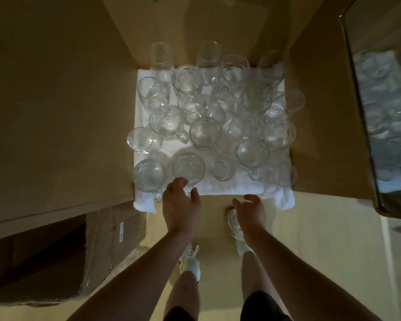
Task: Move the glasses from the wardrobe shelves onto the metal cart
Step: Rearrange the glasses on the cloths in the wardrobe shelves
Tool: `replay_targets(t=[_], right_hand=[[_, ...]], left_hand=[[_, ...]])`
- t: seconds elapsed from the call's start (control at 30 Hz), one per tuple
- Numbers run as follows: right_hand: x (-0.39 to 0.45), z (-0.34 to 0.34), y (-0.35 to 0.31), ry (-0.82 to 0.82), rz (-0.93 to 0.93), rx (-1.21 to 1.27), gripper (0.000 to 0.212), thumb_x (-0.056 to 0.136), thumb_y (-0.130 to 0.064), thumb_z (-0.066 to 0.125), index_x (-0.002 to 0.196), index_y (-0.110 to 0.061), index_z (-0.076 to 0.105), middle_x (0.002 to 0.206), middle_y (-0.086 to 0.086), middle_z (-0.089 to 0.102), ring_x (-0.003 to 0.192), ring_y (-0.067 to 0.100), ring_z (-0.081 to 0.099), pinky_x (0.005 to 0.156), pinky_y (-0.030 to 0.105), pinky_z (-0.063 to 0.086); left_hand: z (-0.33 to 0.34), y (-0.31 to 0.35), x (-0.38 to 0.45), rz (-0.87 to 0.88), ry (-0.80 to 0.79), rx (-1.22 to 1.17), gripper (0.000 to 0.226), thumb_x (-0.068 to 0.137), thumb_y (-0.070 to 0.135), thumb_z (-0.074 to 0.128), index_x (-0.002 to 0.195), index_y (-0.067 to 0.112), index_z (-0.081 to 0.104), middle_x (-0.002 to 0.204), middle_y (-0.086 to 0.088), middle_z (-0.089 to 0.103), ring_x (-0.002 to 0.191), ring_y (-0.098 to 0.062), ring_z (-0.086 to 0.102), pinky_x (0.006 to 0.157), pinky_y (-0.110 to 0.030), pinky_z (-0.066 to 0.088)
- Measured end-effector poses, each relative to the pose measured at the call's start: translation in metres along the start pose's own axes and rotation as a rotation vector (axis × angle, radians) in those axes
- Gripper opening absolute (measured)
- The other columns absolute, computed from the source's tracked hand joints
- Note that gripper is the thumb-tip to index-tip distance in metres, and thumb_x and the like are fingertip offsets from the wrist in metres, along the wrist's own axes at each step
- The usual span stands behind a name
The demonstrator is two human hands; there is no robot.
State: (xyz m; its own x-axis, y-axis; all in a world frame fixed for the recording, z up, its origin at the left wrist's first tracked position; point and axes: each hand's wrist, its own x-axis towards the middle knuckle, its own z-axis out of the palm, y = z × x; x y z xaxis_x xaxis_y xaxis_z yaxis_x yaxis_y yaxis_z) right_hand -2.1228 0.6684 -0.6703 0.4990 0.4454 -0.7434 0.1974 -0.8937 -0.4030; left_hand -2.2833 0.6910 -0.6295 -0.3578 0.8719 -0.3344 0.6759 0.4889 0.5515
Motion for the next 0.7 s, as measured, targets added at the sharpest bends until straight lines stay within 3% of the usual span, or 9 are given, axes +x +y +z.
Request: replay_targets(t=[0.1,0.17,0.23,0.4,0.57,0.63,0.7], right_hand=[[0.016,-0.027,0.007,0.151,0.030,0.114,0.051,0.089,-0.032,0.075,0.132,-0.013,0.054,0.126,0.012,0.068,0.118,0.029,0.061,0.088,0.029,0.041],[0.023,-0.041,0.011,0.238,0.038,0.173,0.064,0.084,-0.035,0.080,0.136,-0.012,0.049,0.130,0.014,0.065,0.121,0.032,0.059,0.098,0.035,0.042],[0.030,-0.053,0.014,0.305,0.006,0.226,0.079,0.077,-0.037,0.086,0.139,-0.014,0.044,0.133,0.012,0.061,0.120,0.032,0.060,0.098,0.038,0.044],[0.056,-0.073,0.012,0.298,-0.226,0.207,0.106,0.061,-0.032,0.096,0.147,-0.021,0.037,0.143,0.003,0.054,0.126,0.022,0.055,0.099,0.031,0.044],[0.074,-0.080,0.004,0.230,-0.370,0.159,0.089,0.059,-0.032,0.098,0.135,-0.020,0.054,0.119,-0.009,0.063,0.112,0.016,0.062,0.099,0.039,0.053],[0.075,-0.084,0.003,0.251,-0.400,0.150,0.086,0.060,-0.034,0.097,0.133,-0.016,0.057,0.116,-0.007,0.067,0.106,0.015,0.065,0.095,0.032,0.055],[0.072,-0.089,0.004,0.274,-0.411,0.145,0.085,0.061,-0.035,0.096,0.134,-0.014,0.058,0.115,-0.005,0.069,0.101,0.012,0.066,0.088,0.017,0.052]], left_hand=[[0.025,0.032,-0.011,0.236,0.023,-0.049,0.026,0.087,0.014,0.075,0.112,0.011,0.068,0.109,-0.007,0.068,0.099,-0.028,0.064,0.079,-0.033,0.046],[0.042,0.046,-0.021,0.275,-0.043,-0.060,0.016,0.090,0.020,0.073,0.105,0.015,0.069,0.102,0.000,0.069,0.091,-0.021,0.066,0.076,-0.027,0.043],[0.062,0.053,-0.030,0.178,-0.159,-0.067,0.015,0.093,0.030,0.069,0.103,0.019,0.070,0.100,0.004,0.069,0.088,-0.016,0.066,0.075,-0.025,0.043],[0.107,0.060,-0.035,-0.126,-0.402,-0.165,0.033,0.094,0.035,0.067,0.123,0.019,0.066,0.119,0.002,0.070,0.097,-0.015,0.068,0.093,-0.030,0.050],[0.134,0.073,-0.021,-0.273,-0.522,-0.343,0.048,0.099,0.023,0.060,0.146,0.022,0.050,0.145,0.002,0.050,0.105,-0.011,0.057,0.096,-0.027,0.045],[0.141,0.077,-0.015,-0.356,-0.536,-0.477,0.048,0.099,0.020,0.062,0.145,0.026,0.050,0.147,0.002,0.046,0.105,-0.011,0.057,0.100,-0.034,0.050],[0.147,0.081,-0.012,-0.432,-0.565,-0.587,0.043,0.097,0.019,0.065,0.138,0.029,0.055,0.146,0.002,0.050,0.114,-0.016,0.060,0.103,-0.047,0.052]])
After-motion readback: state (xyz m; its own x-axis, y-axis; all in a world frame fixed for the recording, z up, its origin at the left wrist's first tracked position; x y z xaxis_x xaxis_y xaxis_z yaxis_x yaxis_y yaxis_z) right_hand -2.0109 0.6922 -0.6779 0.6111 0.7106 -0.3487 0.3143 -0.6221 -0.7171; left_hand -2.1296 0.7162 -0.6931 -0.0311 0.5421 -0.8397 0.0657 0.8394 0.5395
